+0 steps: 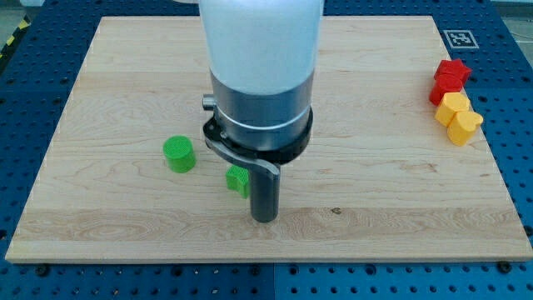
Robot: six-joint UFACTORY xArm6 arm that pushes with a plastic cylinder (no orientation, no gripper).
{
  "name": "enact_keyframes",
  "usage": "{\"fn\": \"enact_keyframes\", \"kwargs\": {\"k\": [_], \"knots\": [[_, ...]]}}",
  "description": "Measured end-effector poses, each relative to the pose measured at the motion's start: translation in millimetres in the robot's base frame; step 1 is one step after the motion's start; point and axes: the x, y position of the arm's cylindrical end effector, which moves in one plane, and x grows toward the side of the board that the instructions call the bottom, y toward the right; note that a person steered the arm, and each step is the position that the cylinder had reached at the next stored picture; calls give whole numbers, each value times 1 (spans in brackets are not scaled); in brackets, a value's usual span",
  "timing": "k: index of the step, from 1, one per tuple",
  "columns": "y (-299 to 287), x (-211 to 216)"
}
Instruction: Move the green star into the green circle
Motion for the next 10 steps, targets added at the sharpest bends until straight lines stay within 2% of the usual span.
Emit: {"fn": "enact_keyframes", "kwargs": {"k": [3, 6, 8, 10], "knots": [[30, -7], [-16, -16], [3, -10], [10, -39]]}}
